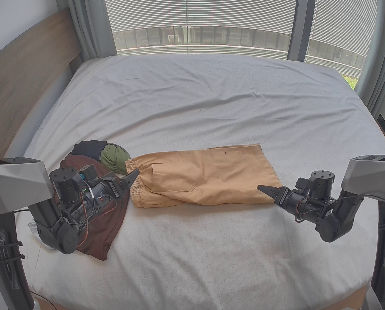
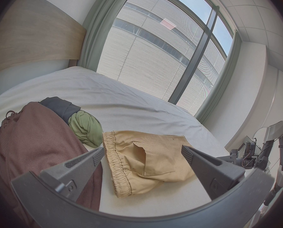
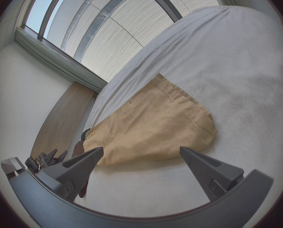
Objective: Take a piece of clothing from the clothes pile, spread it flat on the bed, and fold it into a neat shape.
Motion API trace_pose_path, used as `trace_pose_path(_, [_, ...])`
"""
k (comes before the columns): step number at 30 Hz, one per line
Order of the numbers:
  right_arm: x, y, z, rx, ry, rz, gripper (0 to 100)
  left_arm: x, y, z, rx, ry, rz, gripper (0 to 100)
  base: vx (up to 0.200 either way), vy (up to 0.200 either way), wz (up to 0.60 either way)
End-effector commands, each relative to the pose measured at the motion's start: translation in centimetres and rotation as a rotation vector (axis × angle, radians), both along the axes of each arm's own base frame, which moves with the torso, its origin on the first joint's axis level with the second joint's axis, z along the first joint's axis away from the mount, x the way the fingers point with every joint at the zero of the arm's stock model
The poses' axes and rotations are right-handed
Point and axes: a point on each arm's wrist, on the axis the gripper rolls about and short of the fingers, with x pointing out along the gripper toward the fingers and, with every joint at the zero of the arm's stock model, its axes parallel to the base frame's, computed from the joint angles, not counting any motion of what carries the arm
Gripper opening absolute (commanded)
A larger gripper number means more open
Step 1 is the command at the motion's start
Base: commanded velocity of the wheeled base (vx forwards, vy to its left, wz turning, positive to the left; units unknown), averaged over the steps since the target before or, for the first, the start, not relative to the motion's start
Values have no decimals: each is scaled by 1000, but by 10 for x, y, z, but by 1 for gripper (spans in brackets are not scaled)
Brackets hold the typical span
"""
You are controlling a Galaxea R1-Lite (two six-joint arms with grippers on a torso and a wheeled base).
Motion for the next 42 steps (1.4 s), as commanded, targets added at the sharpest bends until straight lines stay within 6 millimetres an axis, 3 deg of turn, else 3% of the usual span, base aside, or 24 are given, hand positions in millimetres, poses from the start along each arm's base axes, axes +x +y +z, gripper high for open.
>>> trace_pose_path(1, [2, 0, -19, -10, 45, -1, 100, 1, 0, -4, 0, 11, 1, 100, 0, 0, 0])
trace_pose_path(13, [4, 1, -32, -13, 77, -3, 100, 2, 1, -8, 2, 23, 4, 100, 0, 0, 0])
trace_pose_path(22, [21, 5, -45, 7, 71, -39, 100, 3, 0, -13, 2, 33, 4, 100, 0, 0, 0])
trace_pose_path(30, [32, 23, -56, 16, 55, -28, 100, 5, 1, -15, 3, 37, 7, 100, 0, 0, 0])
trace_pose_path(36, [52, 39, -73, 10, 9, -47, 100, 5, 3, -15, 1, 36, 10, 100, 0, 0, 0])
trace_pose_path(42, [63, 48, -73, 30, 3, -39, 100, 8, 8, -14, -2, 31, 24, 100, 0, 0, 0])
